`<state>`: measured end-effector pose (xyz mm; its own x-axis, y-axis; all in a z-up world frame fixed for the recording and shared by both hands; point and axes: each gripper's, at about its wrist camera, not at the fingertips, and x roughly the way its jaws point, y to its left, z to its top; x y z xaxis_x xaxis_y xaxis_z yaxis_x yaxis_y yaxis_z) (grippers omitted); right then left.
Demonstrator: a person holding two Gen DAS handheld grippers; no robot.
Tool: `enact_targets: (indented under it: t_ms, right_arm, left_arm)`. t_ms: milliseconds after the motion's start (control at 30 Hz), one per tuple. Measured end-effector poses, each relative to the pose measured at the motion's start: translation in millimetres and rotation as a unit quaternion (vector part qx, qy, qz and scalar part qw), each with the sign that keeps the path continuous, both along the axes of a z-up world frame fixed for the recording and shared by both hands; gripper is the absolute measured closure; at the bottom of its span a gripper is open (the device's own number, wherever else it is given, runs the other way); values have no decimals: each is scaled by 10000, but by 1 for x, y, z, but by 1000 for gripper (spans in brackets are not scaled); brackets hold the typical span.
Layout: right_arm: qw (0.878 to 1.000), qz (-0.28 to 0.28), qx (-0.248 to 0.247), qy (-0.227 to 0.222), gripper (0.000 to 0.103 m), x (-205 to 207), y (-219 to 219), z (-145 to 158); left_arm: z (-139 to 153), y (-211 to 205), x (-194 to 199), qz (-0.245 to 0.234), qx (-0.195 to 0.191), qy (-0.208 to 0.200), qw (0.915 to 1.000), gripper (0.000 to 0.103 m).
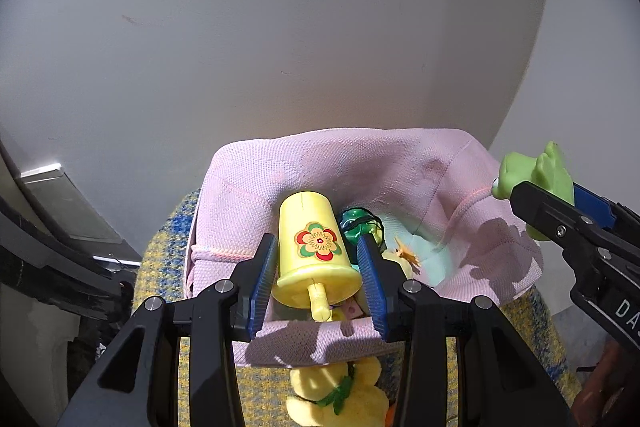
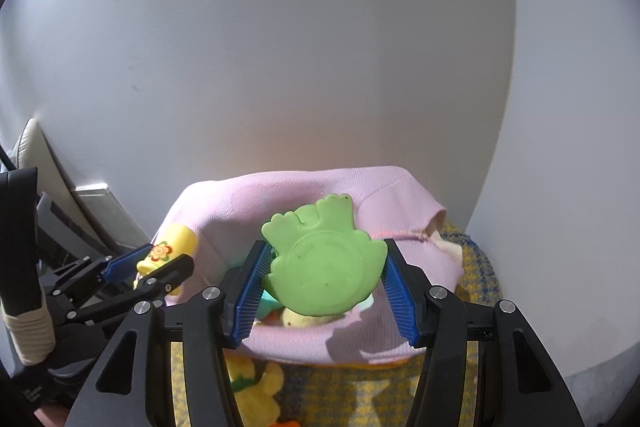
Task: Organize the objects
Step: 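Lift the cup toy into the basket with the left tool while the right tool drops the frog there, then withdraw both open tools from the basket toward the plush duck and clip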
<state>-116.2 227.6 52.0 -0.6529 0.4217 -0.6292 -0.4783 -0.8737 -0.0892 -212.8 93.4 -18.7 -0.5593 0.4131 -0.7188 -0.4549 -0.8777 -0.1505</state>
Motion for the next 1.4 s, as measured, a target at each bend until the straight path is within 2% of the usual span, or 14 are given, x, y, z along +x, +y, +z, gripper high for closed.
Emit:
enact_targets:
  t_ms: [100,133,167,200,233,267,633,933,1400]
  right_arm:
    - [10000,20,-40,11,46,-4,4,-1]
    - [10000,30,-46,22,39,-5,5,-1]
    - [10000,28,-44,36,30,-5,5,-1]
    - [10000,-12,-4,80,12,-4,5,-1]
    - [9999,-43,58,147,7,-1,4,1]
    - [9998,-57,109,165,7,0,3,1]
    - [9997,-26,182,153,7,18,-7,1]
    - [9995,54,250,167,7,44,-25,5]
    - [9995,111,299,36,7,81,-53,-13]
  left_arm:
    - [0,0,-4,5,8,-25,10000,62]
    - [1,-1,-5,21,20,-31,10000,60]
    - [1,-3,-6,54,34,-46,10000,47]
    - [1,-4,-6,94,30,-41,9999,28]
    - [2,-8,-6,167,33,-2,9999,22]
    - [3,-10,-5,233,45,50,9997,18]
    - [9,-26,9,396,-19,110,9992,13]
    - [18,-46,41,406,17,214,9989,13]
    - [3,-82,76,545,61,134,9984,9]
